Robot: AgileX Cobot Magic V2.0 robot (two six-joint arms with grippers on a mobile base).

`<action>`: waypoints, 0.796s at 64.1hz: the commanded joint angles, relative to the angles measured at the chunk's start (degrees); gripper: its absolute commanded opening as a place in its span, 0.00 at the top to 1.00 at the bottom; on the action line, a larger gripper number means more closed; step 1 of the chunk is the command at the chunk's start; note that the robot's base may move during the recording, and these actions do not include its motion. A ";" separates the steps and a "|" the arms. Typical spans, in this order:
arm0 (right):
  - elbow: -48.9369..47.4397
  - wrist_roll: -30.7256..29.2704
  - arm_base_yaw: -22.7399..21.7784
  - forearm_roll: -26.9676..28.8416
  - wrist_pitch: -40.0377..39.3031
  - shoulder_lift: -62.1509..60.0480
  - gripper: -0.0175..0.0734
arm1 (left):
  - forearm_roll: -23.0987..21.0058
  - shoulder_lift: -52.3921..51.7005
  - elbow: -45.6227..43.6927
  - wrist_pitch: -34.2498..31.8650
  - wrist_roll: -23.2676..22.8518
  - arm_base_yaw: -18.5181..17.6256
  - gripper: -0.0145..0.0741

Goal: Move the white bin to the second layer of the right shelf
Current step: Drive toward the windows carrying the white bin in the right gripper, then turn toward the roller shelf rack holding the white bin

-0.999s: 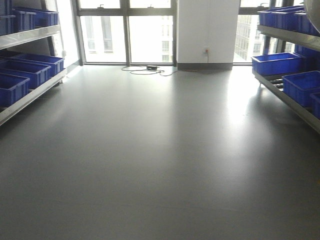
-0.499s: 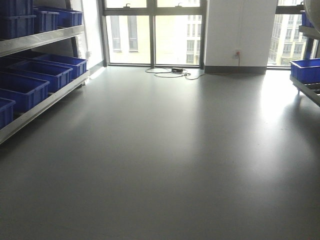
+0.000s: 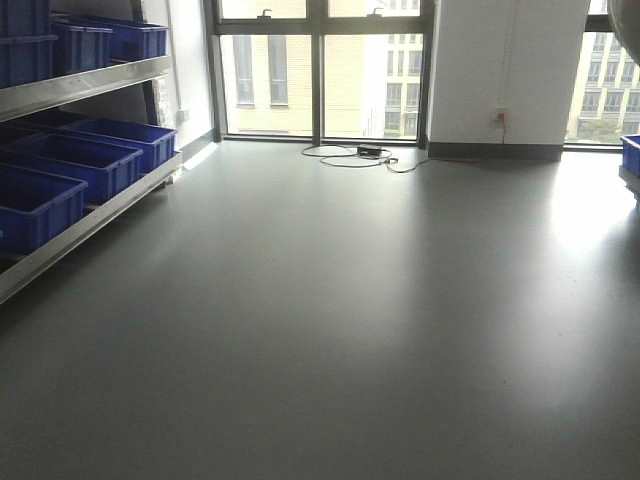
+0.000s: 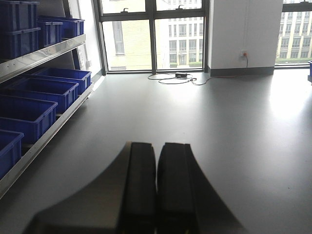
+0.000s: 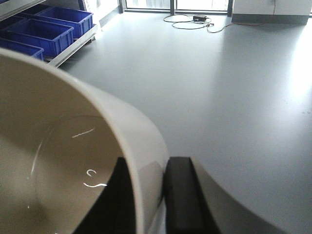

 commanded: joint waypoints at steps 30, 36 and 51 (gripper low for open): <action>-1.66 0.05 -0.29 -0.10 -6.17 0.28 0.75 | -0.31 -0.80 2.11 -4.82 -0.20 -0.21 0.74; -1.66 0.05 -0.29 -0.10 -6.17 0.28 0.75 | -0.31 -0.80 2.11 -4.82 -0.20 -0.21 0.74; -1.66 0.05 -0.29 -0.10 -6.17 0.28 0.75 | -0.31 -0.80 2.11 -4.82 -0.20 -0.21 0.74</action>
